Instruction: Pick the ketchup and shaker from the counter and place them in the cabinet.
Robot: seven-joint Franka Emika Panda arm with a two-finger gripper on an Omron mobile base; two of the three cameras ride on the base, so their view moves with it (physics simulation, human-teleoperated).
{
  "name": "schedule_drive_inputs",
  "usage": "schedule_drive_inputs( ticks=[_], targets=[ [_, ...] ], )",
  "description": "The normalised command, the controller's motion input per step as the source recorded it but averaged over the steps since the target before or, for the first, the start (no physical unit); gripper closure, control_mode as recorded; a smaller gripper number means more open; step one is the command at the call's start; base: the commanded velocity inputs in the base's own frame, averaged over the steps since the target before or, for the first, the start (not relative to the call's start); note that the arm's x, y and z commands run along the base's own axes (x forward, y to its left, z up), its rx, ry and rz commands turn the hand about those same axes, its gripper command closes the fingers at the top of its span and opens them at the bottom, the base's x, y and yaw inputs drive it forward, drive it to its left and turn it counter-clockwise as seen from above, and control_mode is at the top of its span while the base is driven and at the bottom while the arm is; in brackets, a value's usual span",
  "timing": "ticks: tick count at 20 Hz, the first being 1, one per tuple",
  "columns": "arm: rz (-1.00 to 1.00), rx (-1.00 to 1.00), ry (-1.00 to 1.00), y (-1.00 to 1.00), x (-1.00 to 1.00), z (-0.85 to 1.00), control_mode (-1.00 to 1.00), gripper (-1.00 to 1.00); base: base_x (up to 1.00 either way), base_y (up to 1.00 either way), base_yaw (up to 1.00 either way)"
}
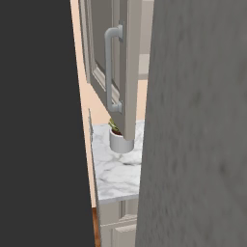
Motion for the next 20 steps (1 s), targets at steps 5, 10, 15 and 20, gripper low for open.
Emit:
schedule_drive_inputs(
  ticks=[5, 10, 15, 20],
  targets=[
    [0.00, 0.02, 0.00, -0.01, 0.00, 0.06, -1.00, 1.00, 0.00, 0.00, 0.00],
    [0.00, 0.03, 0.00, 0.00, -0.08, 0.58, -1.00, 1.00, 0.00, 0.00, 0.00],
    [0.00, 0.01, 0.02, 0.02, -0.14, 0.85, -1.00, 1.00, 0.00, 0.00, 0.00],
    [0.00, 0.00, 0.01, 0.04, -0.26, 0.89, -1.00, 1.00, 0.00, 0.00, 0.00]
  ],
)
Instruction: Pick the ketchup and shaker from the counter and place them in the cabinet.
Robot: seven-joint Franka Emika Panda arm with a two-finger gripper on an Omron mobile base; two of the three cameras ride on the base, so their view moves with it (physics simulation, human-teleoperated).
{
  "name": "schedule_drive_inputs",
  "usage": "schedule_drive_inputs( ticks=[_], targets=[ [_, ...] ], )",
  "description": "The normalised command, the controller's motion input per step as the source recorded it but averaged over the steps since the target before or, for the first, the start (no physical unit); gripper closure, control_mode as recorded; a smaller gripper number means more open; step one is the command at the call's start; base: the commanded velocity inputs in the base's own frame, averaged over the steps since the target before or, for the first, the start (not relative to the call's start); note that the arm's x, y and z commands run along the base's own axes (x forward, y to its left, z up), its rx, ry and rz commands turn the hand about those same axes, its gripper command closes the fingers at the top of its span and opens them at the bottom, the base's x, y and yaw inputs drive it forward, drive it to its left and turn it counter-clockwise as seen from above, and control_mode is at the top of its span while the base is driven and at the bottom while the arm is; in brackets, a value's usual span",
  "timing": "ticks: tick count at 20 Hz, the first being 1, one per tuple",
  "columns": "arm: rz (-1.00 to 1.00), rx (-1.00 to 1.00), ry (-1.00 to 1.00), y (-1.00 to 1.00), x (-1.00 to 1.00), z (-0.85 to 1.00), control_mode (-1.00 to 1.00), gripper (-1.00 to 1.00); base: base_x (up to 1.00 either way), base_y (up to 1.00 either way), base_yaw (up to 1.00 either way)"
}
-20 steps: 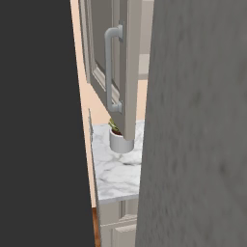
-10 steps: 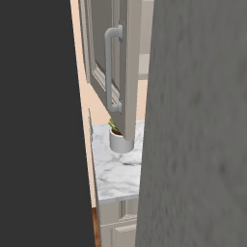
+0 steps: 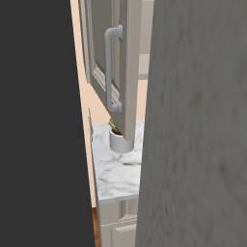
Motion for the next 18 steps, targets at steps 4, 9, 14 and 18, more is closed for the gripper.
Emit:
schedule_drive_inputs(
  ticks=[4, 9, 14, 18],
  targets=[
    [0.00, 0.00, -0.11, 0.00, -0.43, 0.69, -1.00, 1.00, 0.00, 0.00, 0.00],
    [0.00, 0.00, -0.12, 0.00, -0.41, 0.63, -1.00, 1.00, 0.00, 0.00, 0.00],
    [0.00, -0.01, -0.11, 0.06, -0.20, 0.66, -1.00, 1.00, 0.00, 0.00, 0.00],
    [0.00, -0.04, -0.11, 0.10, -0.05, 0.65, -1.00, 1.00, 0.00, 0.00, 0.00]
  ],
)
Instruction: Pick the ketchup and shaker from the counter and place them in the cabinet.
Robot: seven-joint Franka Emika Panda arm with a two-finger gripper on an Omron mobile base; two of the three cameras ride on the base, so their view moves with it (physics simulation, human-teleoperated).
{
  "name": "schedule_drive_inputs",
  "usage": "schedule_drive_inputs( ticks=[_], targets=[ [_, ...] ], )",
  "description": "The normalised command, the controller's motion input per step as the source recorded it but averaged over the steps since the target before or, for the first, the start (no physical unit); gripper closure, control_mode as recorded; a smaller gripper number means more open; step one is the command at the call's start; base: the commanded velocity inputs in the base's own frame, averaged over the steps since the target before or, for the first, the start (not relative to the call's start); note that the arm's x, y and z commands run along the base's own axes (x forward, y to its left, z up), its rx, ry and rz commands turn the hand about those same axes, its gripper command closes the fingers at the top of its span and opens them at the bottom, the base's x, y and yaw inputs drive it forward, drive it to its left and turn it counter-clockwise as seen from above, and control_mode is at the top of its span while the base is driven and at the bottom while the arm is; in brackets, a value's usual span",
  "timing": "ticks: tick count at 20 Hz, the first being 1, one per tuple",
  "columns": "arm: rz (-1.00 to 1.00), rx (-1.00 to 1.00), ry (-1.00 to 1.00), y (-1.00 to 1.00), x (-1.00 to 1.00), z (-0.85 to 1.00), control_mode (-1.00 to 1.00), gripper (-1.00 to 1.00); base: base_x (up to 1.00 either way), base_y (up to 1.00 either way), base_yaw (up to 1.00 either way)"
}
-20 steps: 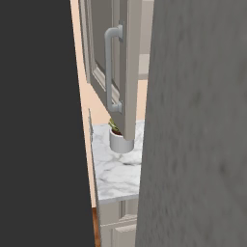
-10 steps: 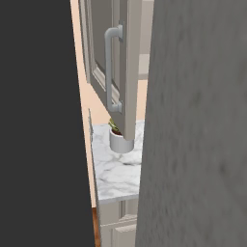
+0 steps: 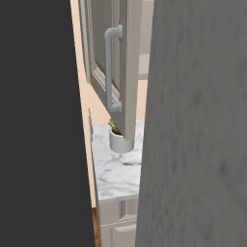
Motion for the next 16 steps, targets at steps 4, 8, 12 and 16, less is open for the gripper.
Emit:
schedule_drive_inputs(
  ticks=[4, 8, 12, 16],
  targets=[
    [-0.01, -0.05, -0.11, 0.08, -0.12, 0.56, -1.00, 1.00, 0.00, 0.00, 0.00],
    [-0.02, -0.04, -0.10, 0.09, -0.16, 0.44, -1.00, 1.00, 0.00, 0.00, 0.00],
    [-0.02, -0.05, -0.09, 0.12, -0.03, 0.40, -1.00, 1.00, 0.00, 0.00, 0.00],
    [-0.01, -0.01, -0.13, 0.13, -0.01, 0.43, -1.00, 1.00, 0.00, 0.00, 0.00]
  ],
)
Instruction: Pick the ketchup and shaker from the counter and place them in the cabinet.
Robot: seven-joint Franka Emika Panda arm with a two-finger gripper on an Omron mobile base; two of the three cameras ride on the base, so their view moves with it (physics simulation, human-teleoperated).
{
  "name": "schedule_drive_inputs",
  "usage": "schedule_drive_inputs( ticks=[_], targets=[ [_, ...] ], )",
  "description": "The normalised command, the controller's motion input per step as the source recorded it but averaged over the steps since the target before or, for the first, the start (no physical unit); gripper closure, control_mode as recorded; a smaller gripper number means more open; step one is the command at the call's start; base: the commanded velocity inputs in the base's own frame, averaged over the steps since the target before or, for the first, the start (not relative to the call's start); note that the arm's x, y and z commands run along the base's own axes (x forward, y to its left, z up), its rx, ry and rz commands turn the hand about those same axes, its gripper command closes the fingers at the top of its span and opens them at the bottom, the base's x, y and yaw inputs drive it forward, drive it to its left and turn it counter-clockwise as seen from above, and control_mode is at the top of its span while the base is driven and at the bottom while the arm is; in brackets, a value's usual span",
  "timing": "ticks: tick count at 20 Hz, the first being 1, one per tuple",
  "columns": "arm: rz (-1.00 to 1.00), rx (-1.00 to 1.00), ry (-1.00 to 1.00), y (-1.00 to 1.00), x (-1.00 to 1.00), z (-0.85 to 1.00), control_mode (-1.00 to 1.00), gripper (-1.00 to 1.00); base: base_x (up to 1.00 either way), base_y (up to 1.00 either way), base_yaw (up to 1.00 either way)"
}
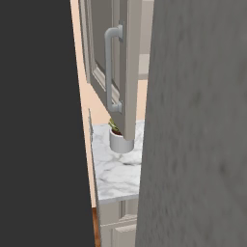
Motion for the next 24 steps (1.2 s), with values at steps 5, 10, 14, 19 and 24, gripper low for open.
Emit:
schedule_drive_inputs(
  ticks=[5, 10, 14, 19, 24],
  targets=[
    [0.00, 0.00, -0.18, 0.01, -0.05, 0.35, -1.00, 1.00, 0.00, 0.00, 0.00],
    [0.00, 0.00, -0.10, 0.02, 0.00, 0.26, -1.00, 1.00, 0.00, 0.00, 0.00],
    [0.00, 0.00, -0.07, 0.08, 0.00, 0.28, -1.00, 1.00, 0.00, 0.00, 0.00],
    [0.00, 0.00, -0.07, 0.05, 0.00, 0.34, -1.00, 1.00, 0.00, 0.00, 0.00],
    [0.00, 0.00, -0.08, 0.00, 0.01, 0.34, -1.00, 1.00, 0.00, 0.00, 0.00]
  ],
)
